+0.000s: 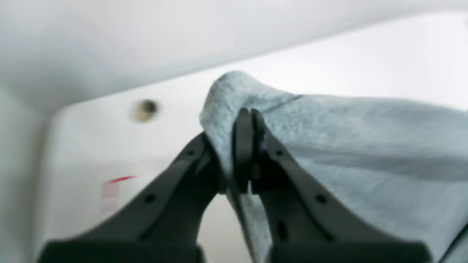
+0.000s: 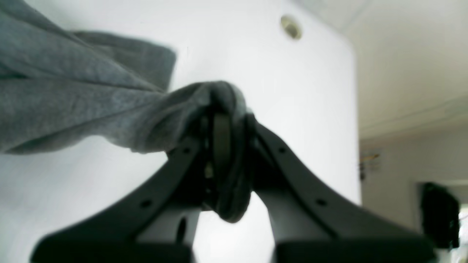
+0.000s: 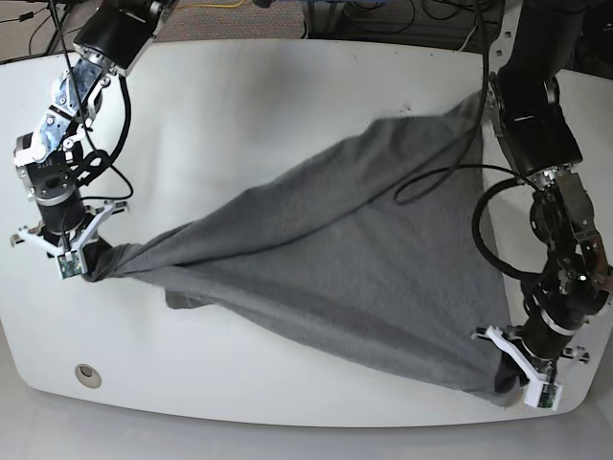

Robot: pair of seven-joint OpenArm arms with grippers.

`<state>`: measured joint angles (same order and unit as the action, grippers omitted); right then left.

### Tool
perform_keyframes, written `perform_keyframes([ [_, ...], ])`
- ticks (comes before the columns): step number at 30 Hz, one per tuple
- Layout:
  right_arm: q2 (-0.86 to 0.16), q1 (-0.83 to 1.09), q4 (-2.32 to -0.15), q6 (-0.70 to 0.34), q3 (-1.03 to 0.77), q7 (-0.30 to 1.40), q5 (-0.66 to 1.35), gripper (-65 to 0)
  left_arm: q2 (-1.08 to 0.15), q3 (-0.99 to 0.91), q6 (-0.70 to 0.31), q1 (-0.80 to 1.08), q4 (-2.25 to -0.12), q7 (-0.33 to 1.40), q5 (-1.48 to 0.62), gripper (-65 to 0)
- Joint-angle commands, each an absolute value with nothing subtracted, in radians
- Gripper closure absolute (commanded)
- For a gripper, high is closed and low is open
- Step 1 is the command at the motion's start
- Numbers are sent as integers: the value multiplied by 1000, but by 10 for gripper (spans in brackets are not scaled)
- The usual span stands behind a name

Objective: Layout the t-shirt on the table in an organized manner, then fold the t-shirt properly
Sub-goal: 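Lift the grey shirt high with both grippers, stretching it between them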

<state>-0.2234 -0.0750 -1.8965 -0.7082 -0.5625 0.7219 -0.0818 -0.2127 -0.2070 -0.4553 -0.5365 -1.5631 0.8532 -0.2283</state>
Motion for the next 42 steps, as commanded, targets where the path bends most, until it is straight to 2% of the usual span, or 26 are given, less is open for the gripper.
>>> perform_keyframes([
  [1, -283, -151, -1917, -698, -567, 702, -81, -41, -228, -234, -444, -625, -1638, 875, -234, 0],
  [10, -412, -335, -1928, -698, -522, 707, -81, -41, -229, -246, -444, -783, -1764, 905, -234, 0],
  [16, -510, -461, -1985, -698, -455, 800, -70, -41, -232, -246, -444, -974, -1764, 967, -234, 0],
  [25, -516, -581, -2009, -698, -441, 863, -81, -41, -228, -242, -444, -1079, -1761, 987, -234, 0],
  [42, -479, -486, -2006, -698, -444, 874, -76, -41, -234, -283, -447, -958, -1762, 984, -236, 0],
])
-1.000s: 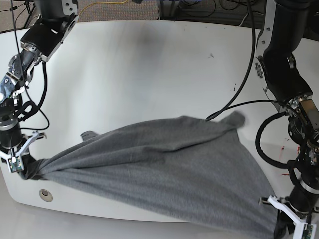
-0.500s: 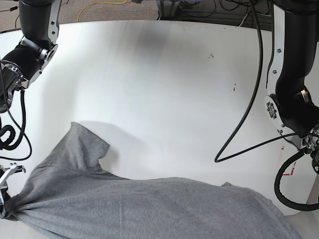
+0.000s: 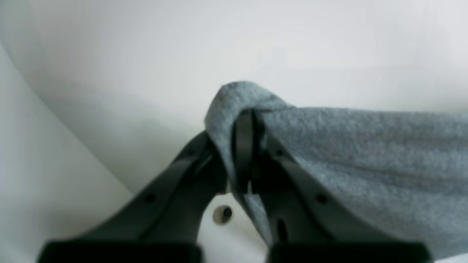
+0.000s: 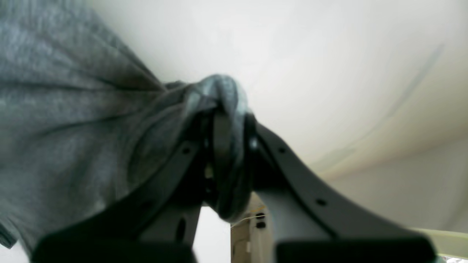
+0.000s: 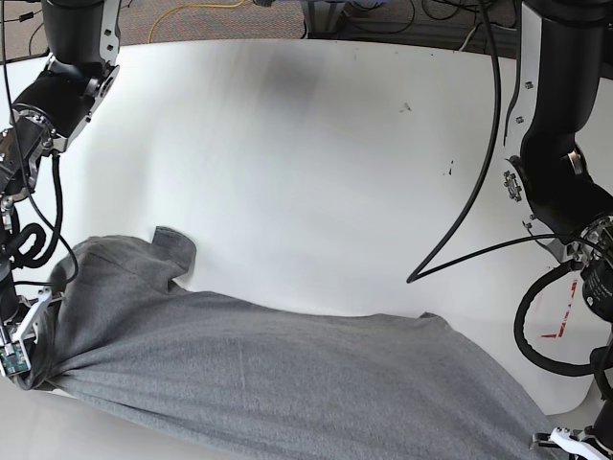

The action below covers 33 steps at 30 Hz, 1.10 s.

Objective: Layout the t-shirt on the table in an organized manner, then fold the t-shirt properly
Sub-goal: 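Lift the grey shirt high with both grippers, stretching it between them, then swing the shirt down and lay it flat with both grippers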

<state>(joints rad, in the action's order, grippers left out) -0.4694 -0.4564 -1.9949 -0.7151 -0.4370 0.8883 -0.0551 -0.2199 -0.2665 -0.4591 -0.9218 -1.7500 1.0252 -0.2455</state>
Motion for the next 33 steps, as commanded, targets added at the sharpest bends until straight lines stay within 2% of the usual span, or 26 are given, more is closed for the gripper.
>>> perform_keyframes([
  [1, -479, -486, -2006, -698, -444, 874, -77, -41, -234, -286, -449, -958, -1762, 984, -236, 0],
  [11, -479, -498, -1995, -698, -437, 871, -70, -41, -234, -288, -449, -957, -1742, 980, -234, -1],
  [17, -486, -607, -1979, -698, -337, 871, -81, -41, -232, -286, -449, -1009, -1699, 960, -236, -3],
  [25, -501, -728, -1977, -698, -306, 872, -81, -41, -234, -286, -449, -1106, -1692, 960, -231, -3],
  [33, -530, -694, -1982, -698, -285, 874, -81, -41, -234, -286, -449, -1109, -1661, 963, -236, -3],
])
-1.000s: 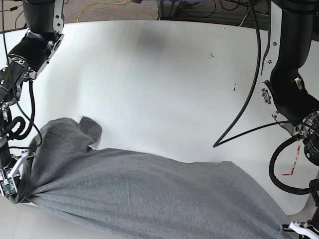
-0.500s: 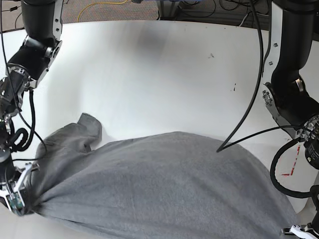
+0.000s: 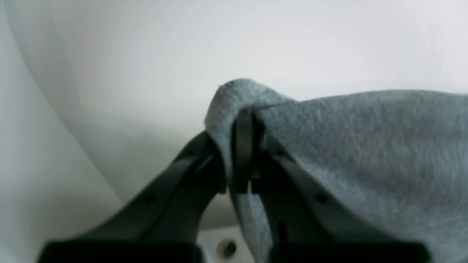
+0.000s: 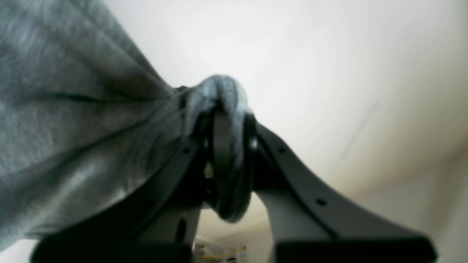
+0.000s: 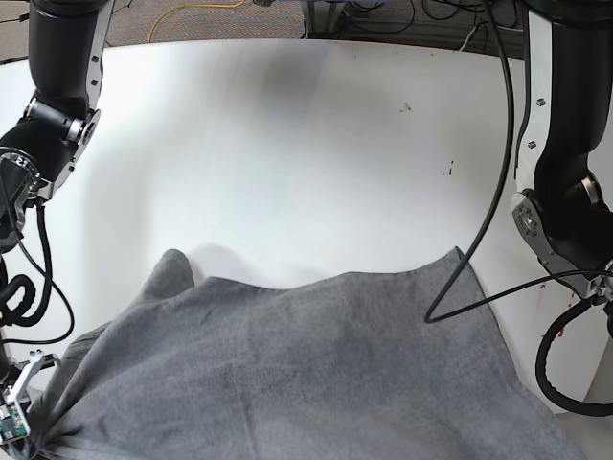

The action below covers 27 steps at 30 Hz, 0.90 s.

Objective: Layout the t-shirt on the table in an organized manner, then fold the t-shirt properly
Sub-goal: 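Swing the shirt down and lay it flat with both grippers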

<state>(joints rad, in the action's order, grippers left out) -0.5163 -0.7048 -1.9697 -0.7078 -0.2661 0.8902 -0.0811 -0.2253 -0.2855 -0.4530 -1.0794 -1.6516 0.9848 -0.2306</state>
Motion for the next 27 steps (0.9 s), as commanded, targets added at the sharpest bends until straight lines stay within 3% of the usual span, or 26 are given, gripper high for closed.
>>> perform_keyframes([
  [1, -530, -677, -1982, -698, -294, 874, -81, -41, -236, -286, -449, -1099, -1661, 963, -236, -3],
  [11, -492, -443, -2020, -698, -403, 871, -71, -41, -260, -291, -449, -912, -1722, 963, -237, -3],
  [27, -206, -65, -2020, -698, -595, 871, -71, -41, -255, -349, -450, -417, -1871, 960, -239, -1],
])
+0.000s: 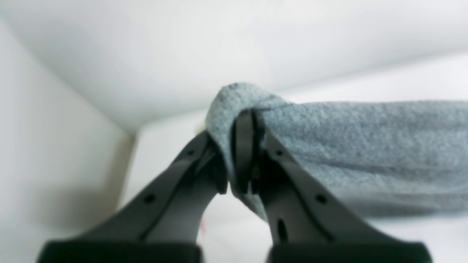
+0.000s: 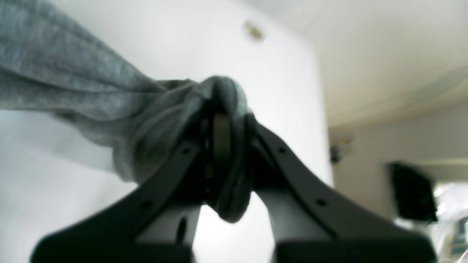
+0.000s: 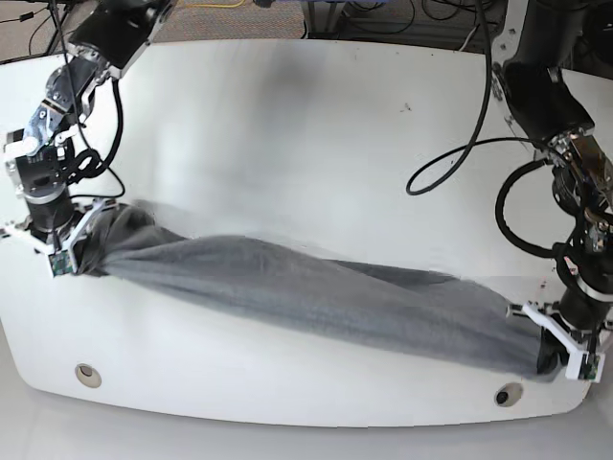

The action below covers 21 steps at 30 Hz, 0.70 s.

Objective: Layout the t-shirt on the table in an organized manner, then fold the t-shirt properly
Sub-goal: 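Swing the shirt down and lay it flat with both grippers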

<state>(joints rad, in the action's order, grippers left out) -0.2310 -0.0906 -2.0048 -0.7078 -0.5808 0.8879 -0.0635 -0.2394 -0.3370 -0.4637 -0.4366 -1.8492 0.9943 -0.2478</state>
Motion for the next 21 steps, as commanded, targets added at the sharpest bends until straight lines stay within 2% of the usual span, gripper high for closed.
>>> perform_keyframes([
  [1, -182, -35, -2020, -698, -596, 871, -71, -41, -255, -358, -450, -378, -1876, 960, -239, -1],
  [8, -81, 97, -2020, -698, -601, 871, -71, -40, -255, -426, -450, -177, -1900, 960, -298, -1],
  [17, 1, 226, -2020, -698, -601, 872, -73, -40, -257, -499, -452, 48, -1899, 960, -352, -1],
  [21, 28, 275, -2020, -698, -601, 872, -73, -41, -259, -519, -493, 119, -1896, 960, -348, -1],
])
